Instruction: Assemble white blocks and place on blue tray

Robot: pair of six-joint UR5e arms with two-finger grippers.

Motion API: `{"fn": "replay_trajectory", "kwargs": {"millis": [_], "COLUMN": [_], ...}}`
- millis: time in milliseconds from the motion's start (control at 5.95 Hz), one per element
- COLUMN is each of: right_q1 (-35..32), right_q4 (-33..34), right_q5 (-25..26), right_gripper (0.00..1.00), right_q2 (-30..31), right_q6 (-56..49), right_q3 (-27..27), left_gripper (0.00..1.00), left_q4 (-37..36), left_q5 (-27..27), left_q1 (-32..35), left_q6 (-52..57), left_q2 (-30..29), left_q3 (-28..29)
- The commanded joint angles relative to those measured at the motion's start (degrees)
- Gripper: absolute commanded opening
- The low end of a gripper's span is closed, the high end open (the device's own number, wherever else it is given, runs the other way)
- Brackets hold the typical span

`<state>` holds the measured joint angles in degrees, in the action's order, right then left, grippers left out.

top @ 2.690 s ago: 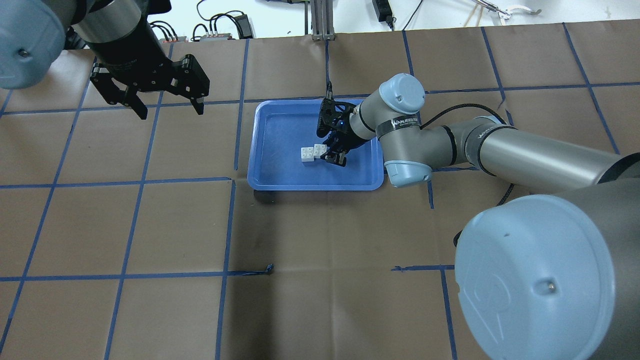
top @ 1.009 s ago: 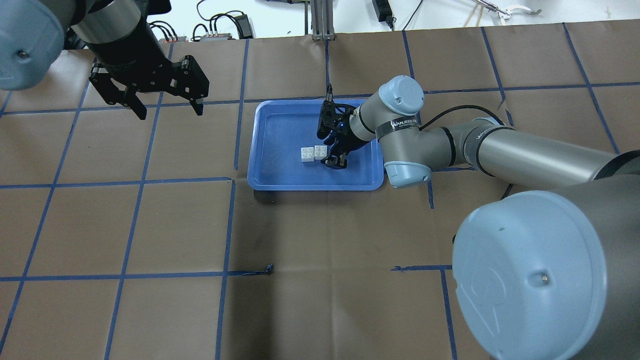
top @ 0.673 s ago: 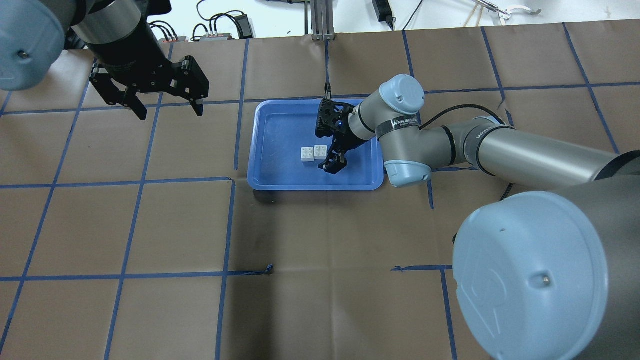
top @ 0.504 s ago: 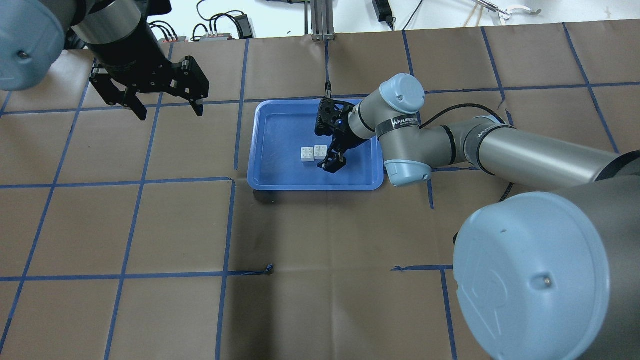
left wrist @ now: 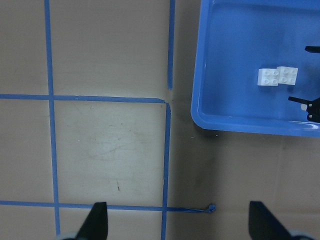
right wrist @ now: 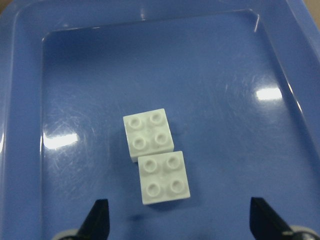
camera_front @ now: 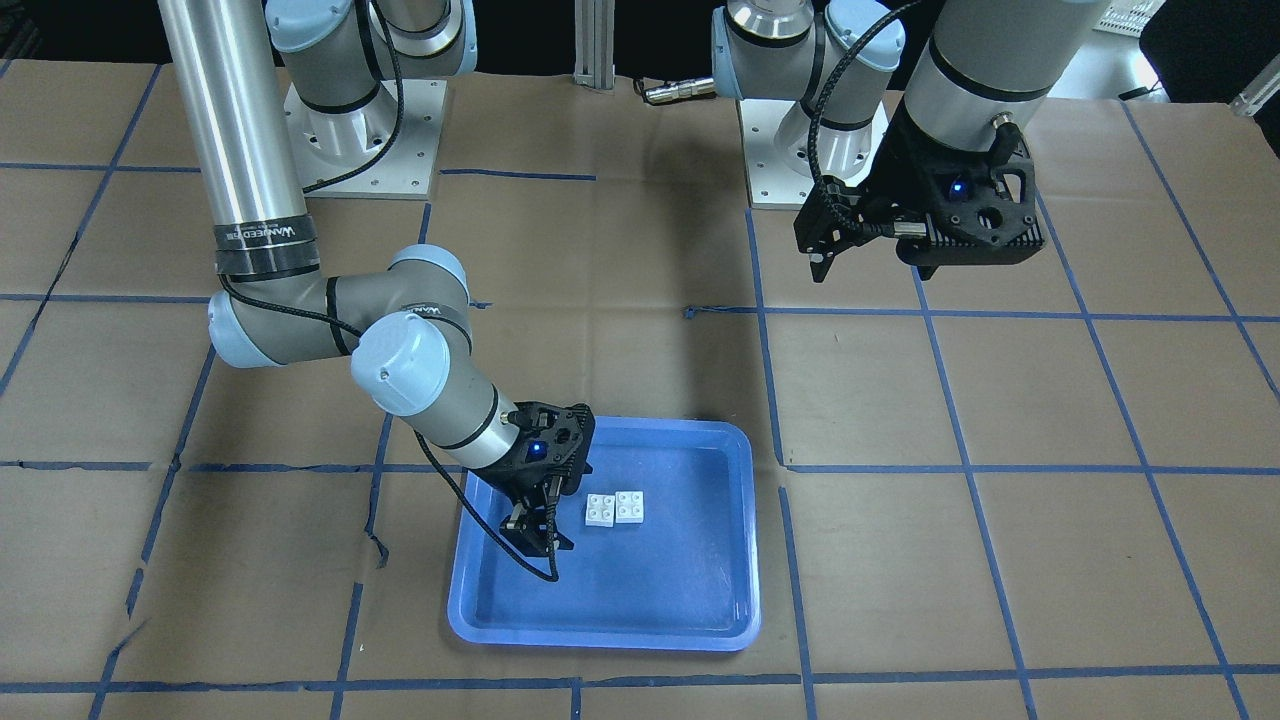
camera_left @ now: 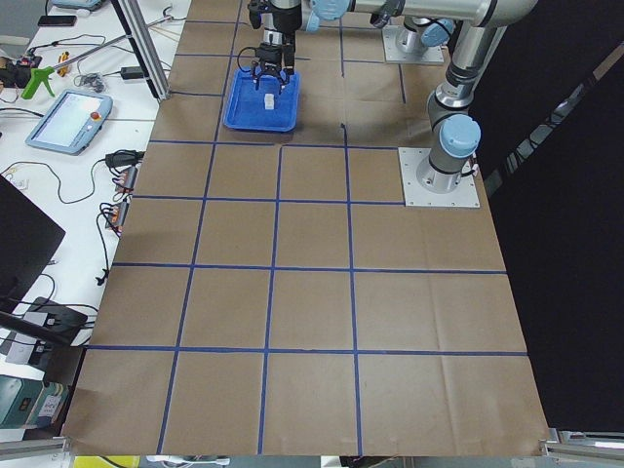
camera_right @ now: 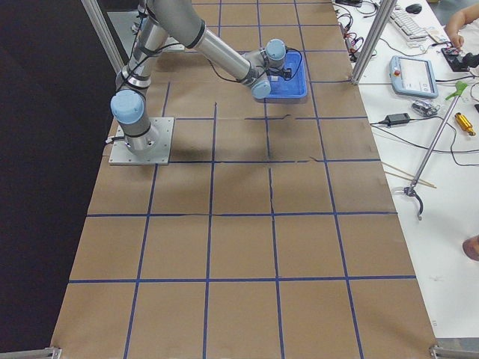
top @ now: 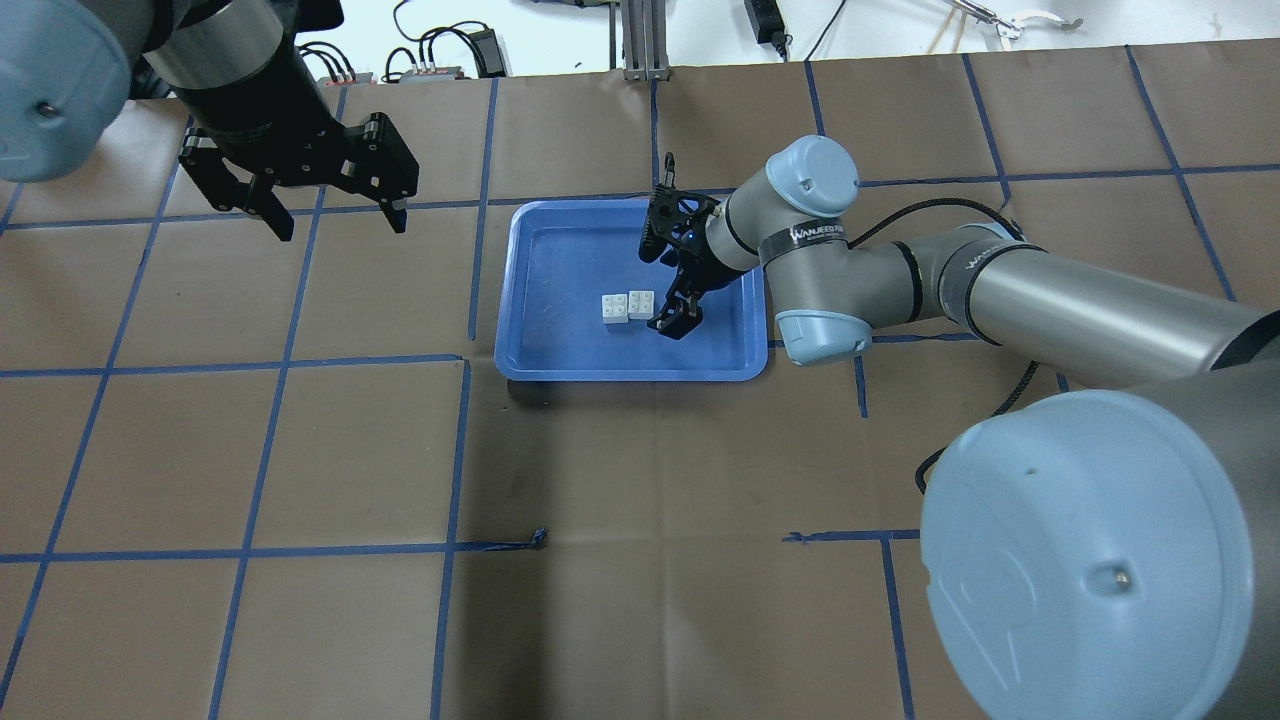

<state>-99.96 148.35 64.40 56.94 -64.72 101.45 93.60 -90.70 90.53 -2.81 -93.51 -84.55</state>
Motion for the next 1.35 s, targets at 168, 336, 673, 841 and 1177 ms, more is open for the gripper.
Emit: {"fn": "replay_trajectory", "kwargs": {"millis": [168, 336, 673, 841, 1177], "right_q1": [2.5, 3.9, 4.9, 6.8, 9.7], "right_q4": [-18.0, -25.4, -36.8, -43.1, -55.6], "right_q5": [7.8, 13.6, 22.8, 23.6, 26.7], "right_gripper": [1.00, 1.00, 1.00, 1.00, 1.00], "right_q2": [5.6, 7.6, 12.8, 15.8, 24.9], "right_q6": [1.0, 3.3, 19.4, 27.7, 50.3], "right_q3": [-4.9, -7.9, -11.7, -12.9, -15.3], "left_gripper": [1.00, 1.00, 1.00, 1.00, 1.00], "left_q4": [0.0, 0.1, 0.0, -0.2, -0.2], "left_q5": [0.0, 0.0, 0.1, 0.1, 0.1], "left_q1": [0.1, 0.1, 0.1, 0.2, 0.1], "left_q6": [0.0, 0.0, 0.0, 0.0, 0.0], "left_q2": [0.0, 0.0, 0.1, 0.3, 0.4], "left_q3": [0.0, 0.0, -0.4, -1.3, -1.4]}}
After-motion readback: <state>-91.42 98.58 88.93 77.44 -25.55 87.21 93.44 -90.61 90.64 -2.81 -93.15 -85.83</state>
